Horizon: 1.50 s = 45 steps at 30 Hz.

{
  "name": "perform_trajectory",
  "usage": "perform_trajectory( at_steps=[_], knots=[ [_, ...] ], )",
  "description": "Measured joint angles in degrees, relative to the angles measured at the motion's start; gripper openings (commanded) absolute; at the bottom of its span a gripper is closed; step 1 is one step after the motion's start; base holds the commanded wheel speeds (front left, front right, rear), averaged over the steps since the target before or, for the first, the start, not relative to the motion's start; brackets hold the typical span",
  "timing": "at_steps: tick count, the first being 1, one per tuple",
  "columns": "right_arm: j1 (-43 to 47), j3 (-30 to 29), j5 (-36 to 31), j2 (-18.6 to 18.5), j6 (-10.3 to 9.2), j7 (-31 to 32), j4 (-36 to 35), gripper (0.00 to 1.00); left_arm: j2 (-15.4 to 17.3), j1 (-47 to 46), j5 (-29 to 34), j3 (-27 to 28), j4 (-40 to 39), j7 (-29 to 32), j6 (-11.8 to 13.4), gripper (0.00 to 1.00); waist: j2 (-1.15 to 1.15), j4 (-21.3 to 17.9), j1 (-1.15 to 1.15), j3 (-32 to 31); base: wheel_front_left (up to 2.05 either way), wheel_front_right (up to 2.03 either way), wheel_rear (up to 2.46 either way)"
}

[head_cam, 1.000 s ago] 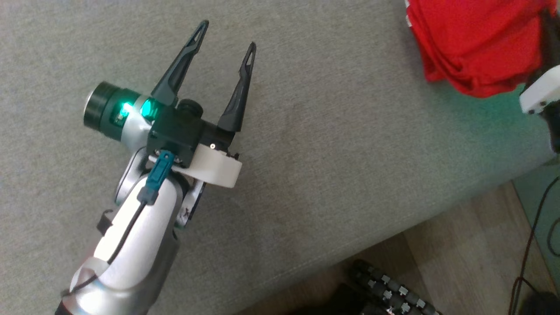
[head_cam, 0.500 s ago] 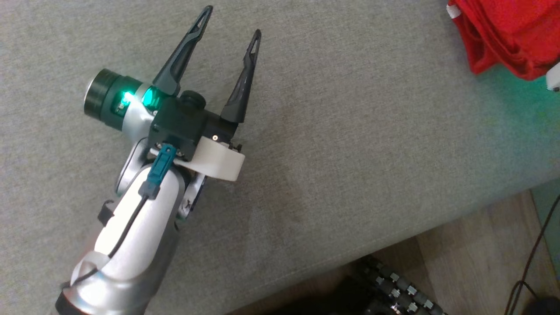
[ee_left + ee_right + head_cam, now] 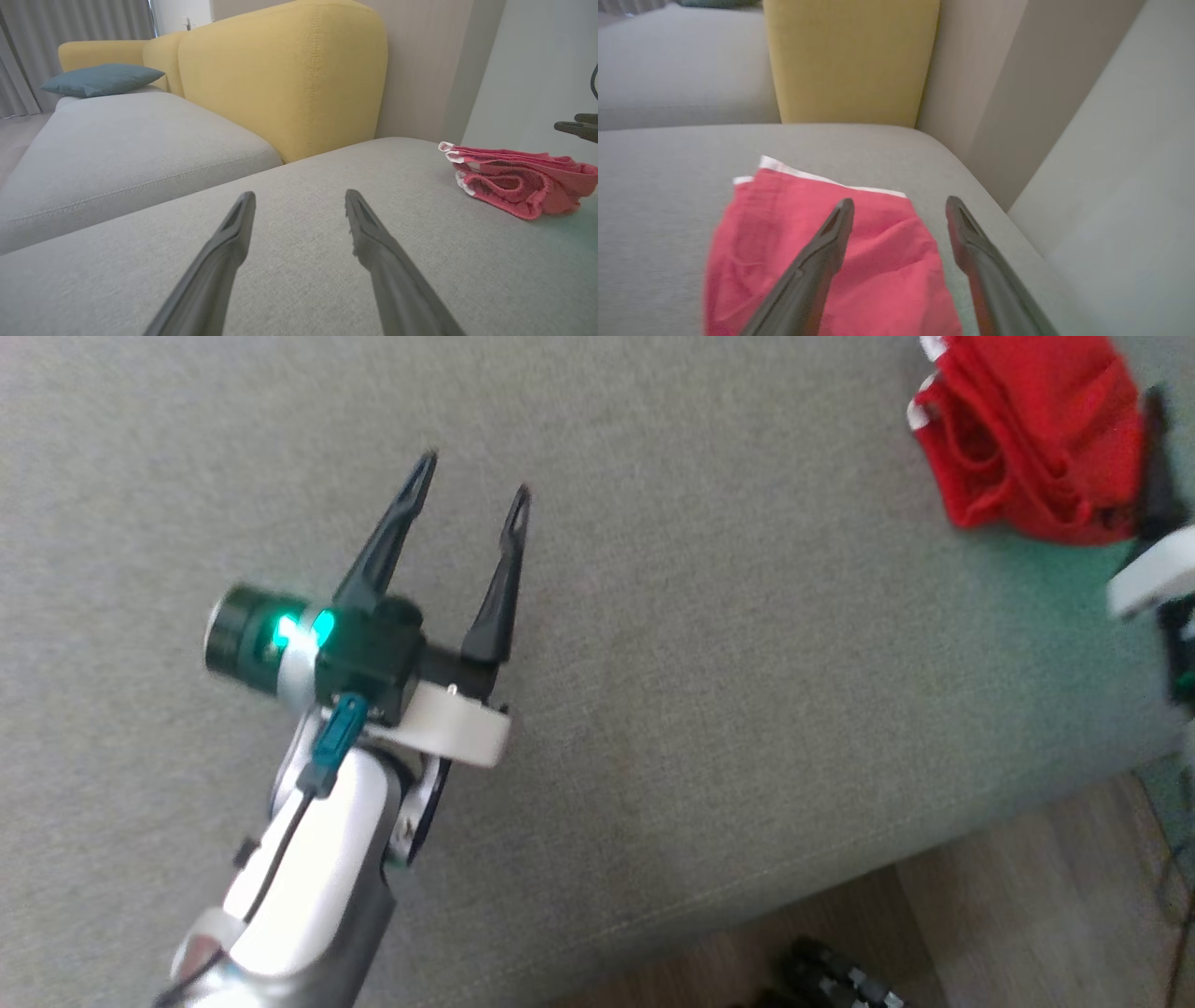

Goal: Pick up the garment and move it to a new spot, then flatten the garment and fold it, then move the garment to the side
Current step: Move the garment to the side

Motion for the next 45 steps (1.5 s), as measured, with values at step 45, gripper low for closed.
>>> perform_trajectory(
  at_steps=[45],
  knots=[
    [43.0,-0.2,-5.5,18.4,0.00,13.2,-44.3,1.00,2.8,24.2,-8.8,8.7,1.9,-0.9,7.7,1.00,0.00,16.2,0.00,-23.2,0.00,0.00,0.00]
  ],
)
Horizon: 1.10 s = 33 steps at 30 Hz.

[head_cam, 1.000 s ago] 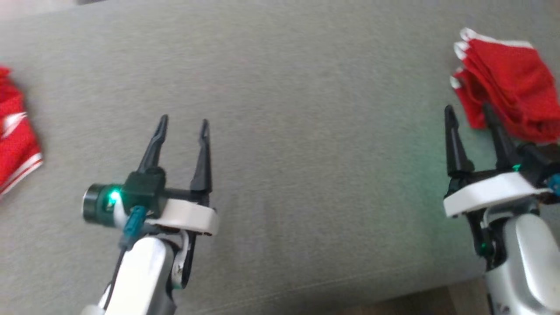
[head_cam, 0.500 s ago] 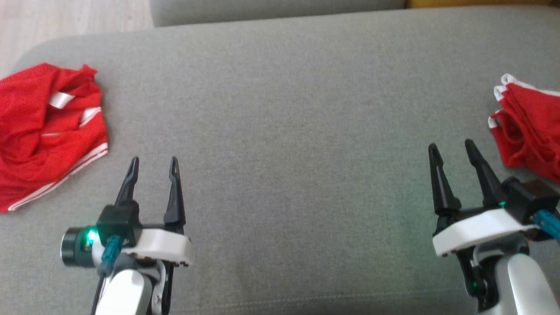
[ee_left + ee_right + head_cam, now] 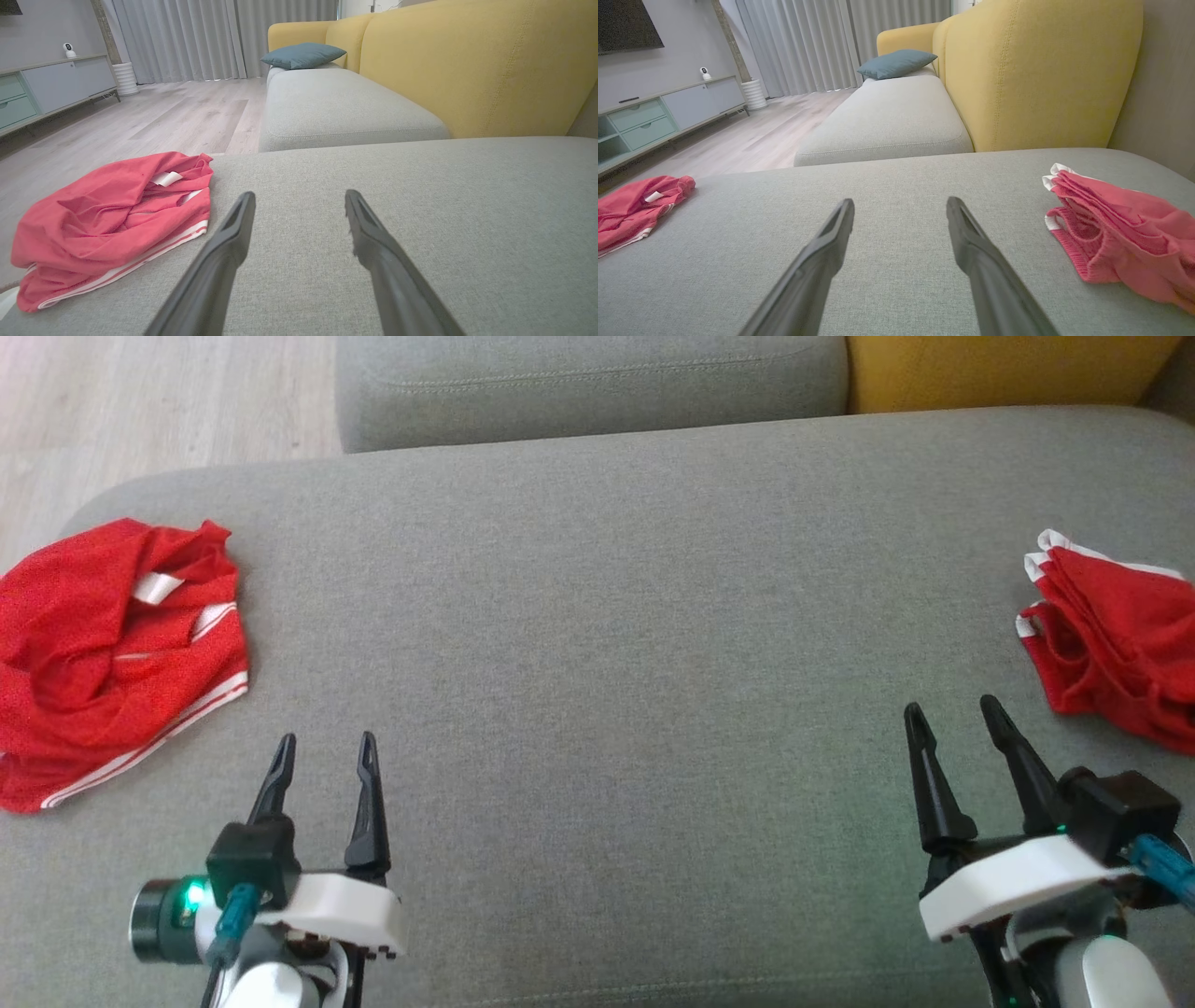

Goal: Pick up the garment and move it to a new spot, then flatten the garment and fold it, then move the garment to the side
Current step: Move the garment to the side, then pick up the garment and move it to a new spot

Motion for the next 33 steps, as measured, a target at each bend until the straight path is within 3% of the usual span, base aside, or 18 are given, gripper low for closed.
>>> perform_trajectory(
  at_steps=[21,29,33],
  knots=[
    [0.5,-0.1,0.0,0.3,0.00,0.5,-1.0,1.00,0.8,0.2,-0.5,-0.4,-0.9,0.5,0.8,1.00,0.00,0.2,0.00,0.3,0.00,0.00,0.00],
    [0.6,-0.6,-0.2,0.3,0.00,0.5,-2.2,1.00,0.9,-0.9,-0.5,-0.8,-1.1,0.5,0.7,1.00,0.00,3.4,0.00,0.8,0.00,0.00,0.00],
    [0.5,-0.1,-0.5,0.3,0.00,1.2,-3.3,1.00,0.9,-3.5,-0.5,-1.1,-1.0,0.5,0.4,1.00,0.00,6.9,0.00,1.1,0.00,0.00,0.00]
  ],
)
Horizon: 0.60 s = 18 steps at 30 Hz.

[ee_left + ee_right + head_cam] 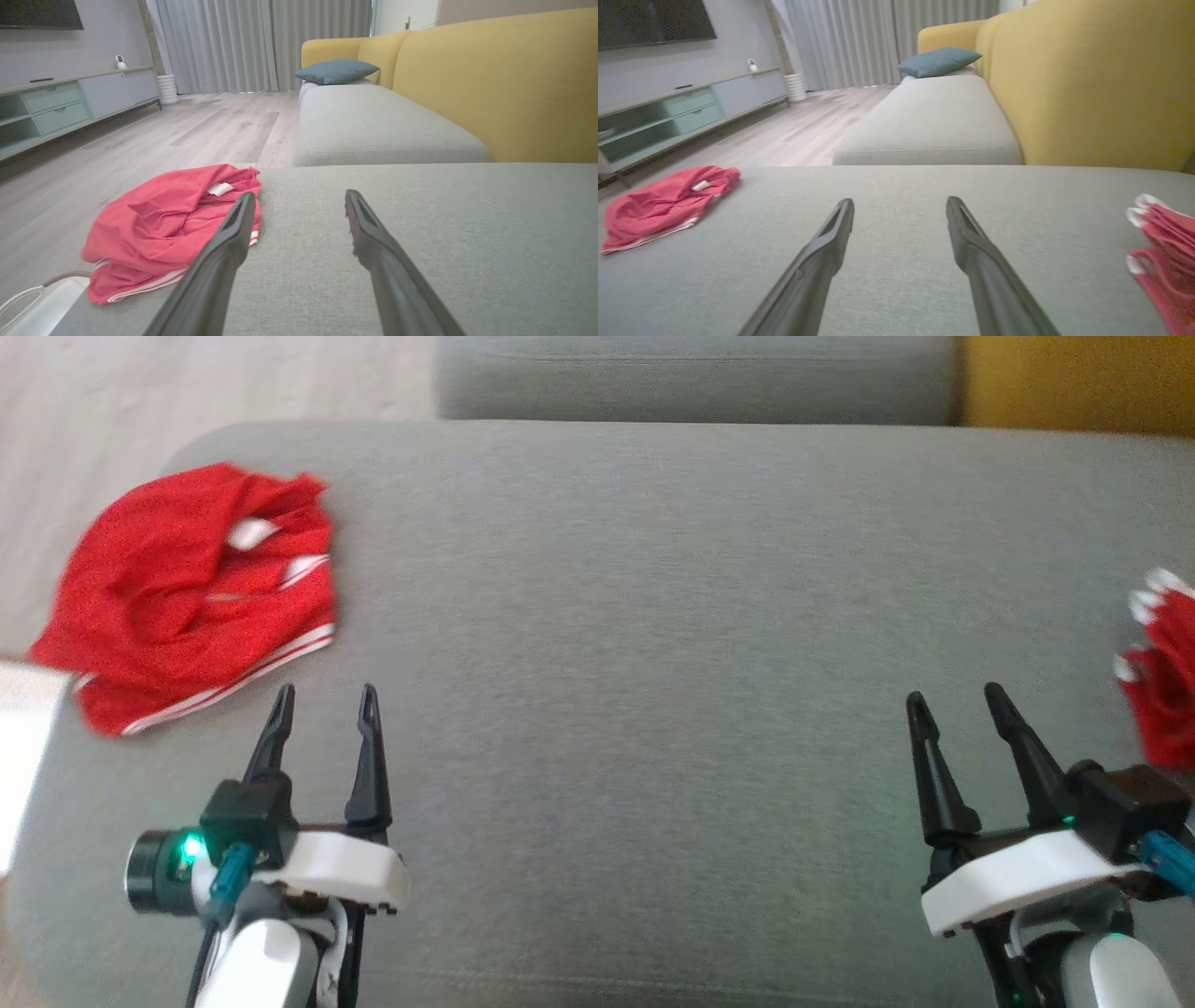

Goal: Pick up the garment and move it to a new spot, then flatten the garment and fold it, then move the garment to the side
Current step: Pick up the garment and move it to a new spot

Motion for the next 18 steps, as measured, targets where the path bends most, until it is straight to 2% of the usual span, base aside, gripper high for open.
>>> perform_trajectory(
  at_steps=[12,18],
  knots=[
    [-0.5,2.4,0.0,-0.3,0.00,1.8,-1.8,1.00,-0.1,-1.2,-1.6,1.3,2.2,-1.0,-1.1,1.00,0.00,13.3,0.00,0.1,0.00,0.00,0.00],
    [-1.4,3.2,0.0,-0.8,0.00,1.9,-2.5,1.00,-0.1,-1.2,-2.1,2.5,3.0,-1.1,-1.2,1.00,0.00,17.9,0.00,0.1,0.00,0.00,0.00]
  ],
)
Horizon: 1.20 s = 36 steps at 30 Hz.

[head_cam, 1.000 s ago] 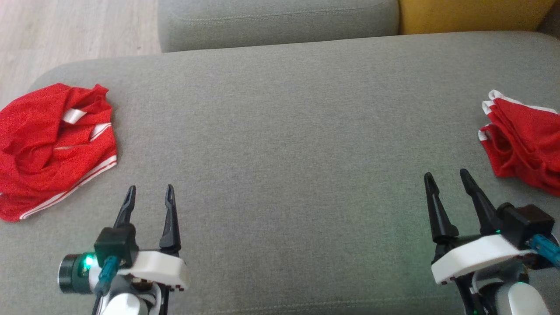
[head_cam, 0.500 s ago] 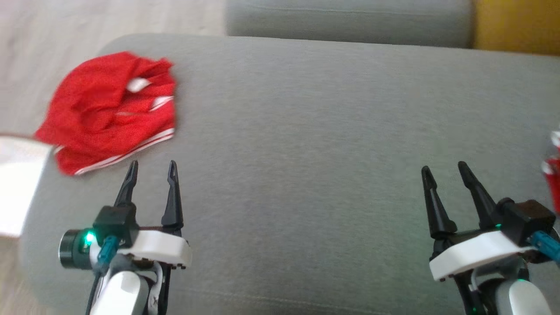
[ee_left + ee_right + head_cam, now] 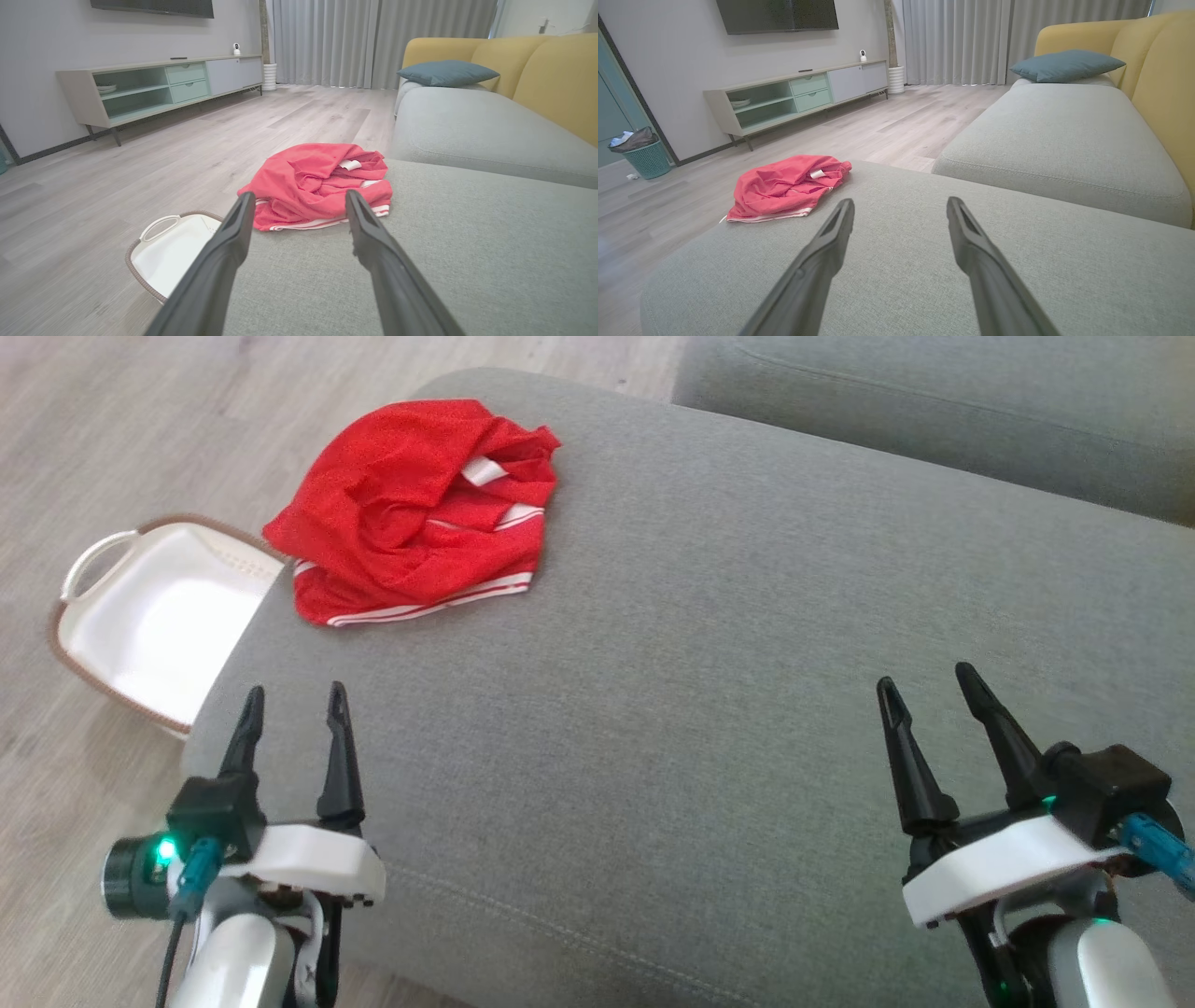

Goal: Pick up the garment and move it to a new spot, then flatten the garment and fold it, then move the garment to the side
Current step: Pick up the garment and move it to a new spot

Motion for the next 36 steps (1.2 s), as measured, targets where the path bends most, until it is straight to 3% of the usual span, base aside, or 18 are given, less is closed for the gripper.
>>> perform_trajectory(
  at_steps=[10,16,22,28,36],
  knots=[
    [-0.9,0.6,0.0,-1.1,0.00,1.6,-1.5,1.00,-0.8,-0.3,0.0,1.9,-0.7,0.0,-0.4,1.00,0.00,-0.3,0.00,2.8,0.00,0.00,0.00],
    [-5.2,0.5,-0.1,-3.4,0.00,3.5,-4.6,1.00,-2.5,-8.6,0.6,3.4,1.6,-0.1,-1.7,1.00,0.00,-2.2,0.00,8.4,0.00,0.00,0.00],
    [-8.5,0.3,-0.1,-6.2,0.00,5.6,-7.3,1.00,-3.9,-21.7,0.6,5.1,11.7,-0.4,-4.5,1.00,0.00,-4.3,0.00,15.9,0.00,0.00,0.00],
    [-12.8,0.4,-0.1,-8.3,0.00,6.2,-8.4,1.00,-4.3,-35.0,-2.2,7.1,29.4,-0.4,-8.8,1.00,0.00,-6.3,0.00,23.0,0.00,0.00,0.00],
    [-14.7,1.6,0.1,-8.6,0.00,5.8,-7.5,1.00,-2.4,-45.0,-3.5,7.9,47.7,4.1,-12.2,1.00,0.00,-9.7,0.00,26.3,0.00,0.00,0.00]
  ],
)
